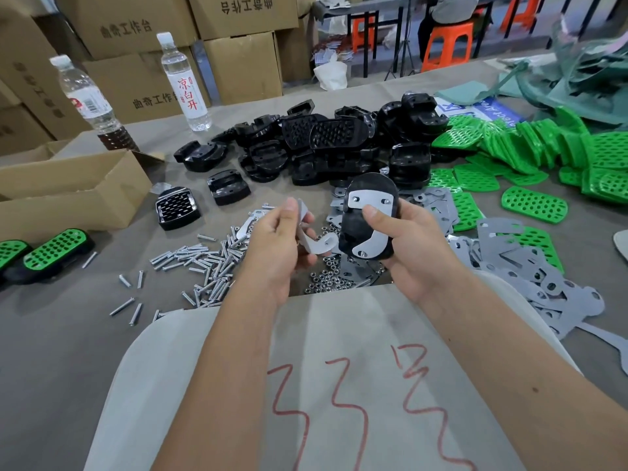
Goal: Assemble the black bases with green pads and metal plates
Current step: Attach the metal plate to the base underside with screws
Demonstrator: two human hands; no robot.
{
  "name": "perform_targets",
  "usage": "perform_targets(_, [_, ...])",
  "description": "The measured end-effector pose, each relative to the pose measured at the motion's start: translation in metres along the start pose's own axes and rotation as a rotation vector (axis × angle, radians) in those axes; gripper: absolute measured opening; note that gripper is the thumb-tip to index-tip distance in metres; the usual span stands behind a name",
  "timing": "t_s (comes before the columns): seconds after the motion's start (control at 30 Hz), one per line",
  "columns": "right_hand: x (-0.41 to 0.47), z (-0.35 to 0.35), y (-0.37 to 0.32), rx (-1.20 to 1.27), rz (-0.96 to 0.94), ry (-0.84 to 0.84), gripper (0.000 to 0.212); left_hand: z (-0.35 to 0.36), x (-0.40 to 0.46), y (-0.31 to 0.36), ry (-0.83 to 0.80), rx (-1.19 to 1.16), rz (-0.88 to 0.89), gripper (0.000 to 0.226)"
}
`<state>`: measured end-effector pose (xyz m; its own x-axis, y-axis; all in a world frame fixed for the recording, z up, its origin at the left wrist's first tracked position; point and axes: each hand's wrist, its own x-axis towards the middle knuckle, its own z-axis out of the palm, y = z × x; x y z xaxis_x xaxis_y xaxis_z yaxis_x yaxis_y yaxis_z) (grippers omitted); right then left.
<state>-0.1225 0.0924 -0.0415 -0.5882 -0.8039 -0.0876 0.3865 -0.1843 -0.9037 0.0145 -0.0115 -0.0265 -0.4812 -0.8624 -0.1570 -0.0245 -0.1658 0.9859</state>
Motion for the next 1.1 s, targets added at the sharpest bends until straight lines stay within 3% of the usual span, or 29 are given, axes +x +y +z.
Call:
perform_targets(0.17, [0.0, 0.004, -0.001, 0.017, -0.042, -0.004, 0.025, 0.002, -0.001, 0.001, -0.133, -0.13, -0.061, 0.02])
perform_targets(0.43, [-0.003, 0.007, -0.002, -0.112, -0.032, 0.011, 0.022, 0.011, 0.001, -0.008, -0.097, 0.029, 0.32, 0.011])
perform_targets(0.57, [-0.003, 0.007, -0.002, -0.119, -0.023, 0.0, 0.025, 0.018, 0.002, -0.014, -0.041, 0.037, 0.342, 0.004])
perform_targets(0.93, [-0.003, 0.006, -0.002, -0.147, -0.03, -0.037, 0.012, 0.017, 0.005, -0.019, 0.064, 0.161, 0.322, 0.012])
perform_targets(1.1, [-0.004, 0.004, 0.0, -0.186, -0.068, -0.047, 0.02, 0.019, 0.001, -0.019, 0.171, 0.24, 0.287, 0.038])
